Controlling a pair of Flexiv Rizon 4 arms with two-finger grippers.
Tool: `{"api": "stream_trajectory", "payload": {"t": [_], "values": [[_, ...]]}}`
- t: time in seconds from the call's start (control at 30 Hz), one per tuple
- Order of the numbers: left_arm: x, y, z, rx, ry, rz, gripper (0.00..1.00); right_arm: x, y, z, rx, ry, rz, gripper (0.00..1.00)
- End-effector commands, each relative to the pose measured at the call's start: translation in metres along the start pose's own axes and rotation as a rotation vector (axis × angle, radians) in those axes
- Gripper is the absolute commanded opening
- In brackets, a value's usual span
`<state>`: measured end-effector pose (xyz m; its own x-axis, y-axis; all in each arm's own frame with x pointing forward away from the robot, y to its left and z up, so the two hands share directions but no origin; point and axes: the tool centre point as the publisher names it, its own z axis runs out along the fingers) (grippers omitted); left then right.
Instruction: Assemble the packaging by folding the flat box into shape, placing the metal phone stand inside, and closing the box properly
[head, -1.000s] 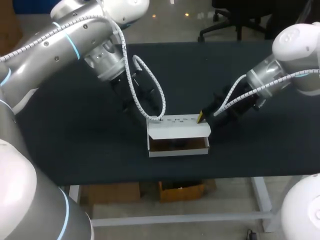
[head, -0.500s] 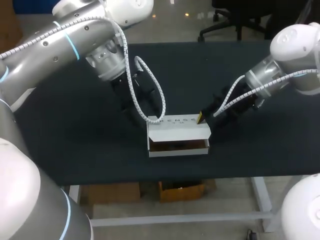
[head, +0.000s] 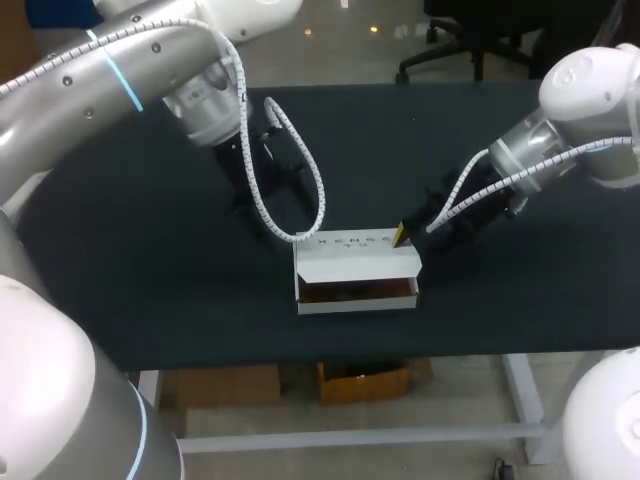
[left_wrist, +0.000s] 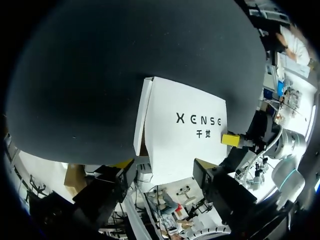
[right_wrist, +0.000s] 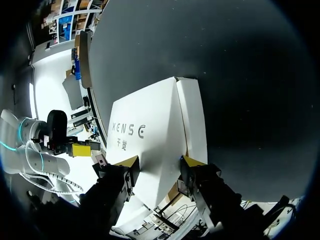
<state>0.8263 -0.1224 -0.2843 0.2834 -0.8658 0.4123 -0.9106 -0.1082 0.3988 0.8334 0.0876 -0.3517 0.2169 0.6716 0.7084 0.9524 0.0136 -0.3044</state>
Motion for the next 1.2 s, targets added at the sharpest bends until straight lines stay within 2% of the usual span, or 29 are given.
{"api": "stream_trajectory", "payload": {"t": [0.03,0.1,0.13,0.17,0.23,0.37,0.47,0.67,0.87,1.0,1.2], "values": [[0.006,0.016,-0.009,0.122,-0.017,0.039,0.75,0.0,0.001,-0.001,0.005,0.001,-0.001,0.51],[0.008,0.02,-0.011,0.145,-0.027,0.068,0.78,0.0,0.001,-0.001,0.005,0.0,-0.001,0.51],[0.009,0.023,-0.013,0.156,-0.031,0.09,0.82,0.0,0.001,-0.001,0.005,0.0,-0.002,0.52],[0.011,0.025,-0.014,0.169,-0.037,0.105,0.91,0.0,0.002,-0.001,0.006,0.0,-0.002,0.53],[0.014,0.03,-0.016,0.186,-0.05,0.161,1.0,0.0,0.002,0.0,0.007,-0.001,-0.002,0.53],[0.02,0.04,-0.019,0.24,-0.088,0.272,1.0,0.0,0.003,0.0,0.008,-0.003,-0.002,0.57],[0.025,0.047,-0.019,0.269,-0.144,0.369,1.0,-0.001,0.004,-0.001,0.006,-0.003,0.0,0.65],[0.035,0.058,-0.015,0.308,-0.276,0.514,1.0,-0.001,0.005,-0.001,0.006,-0.004,0.002,0.63],[0.036,0.063,-0.011,0.313,-0.29,0.521,1.0,-0.001,0.007,-0.001,0.007,-0.004,0.002,0.58],[0.035,0.063,-0.008,0.317,-0.302,0.531,1.0,-0.001,0.007,0.0,0.007,-0.004,0.005,0.59],[0.035,0.07,-0.004,0.355,-0.364,0.601,1.0,-0.001,0.008,0.001,0.009,-0.005,0.006,0.58]]}}
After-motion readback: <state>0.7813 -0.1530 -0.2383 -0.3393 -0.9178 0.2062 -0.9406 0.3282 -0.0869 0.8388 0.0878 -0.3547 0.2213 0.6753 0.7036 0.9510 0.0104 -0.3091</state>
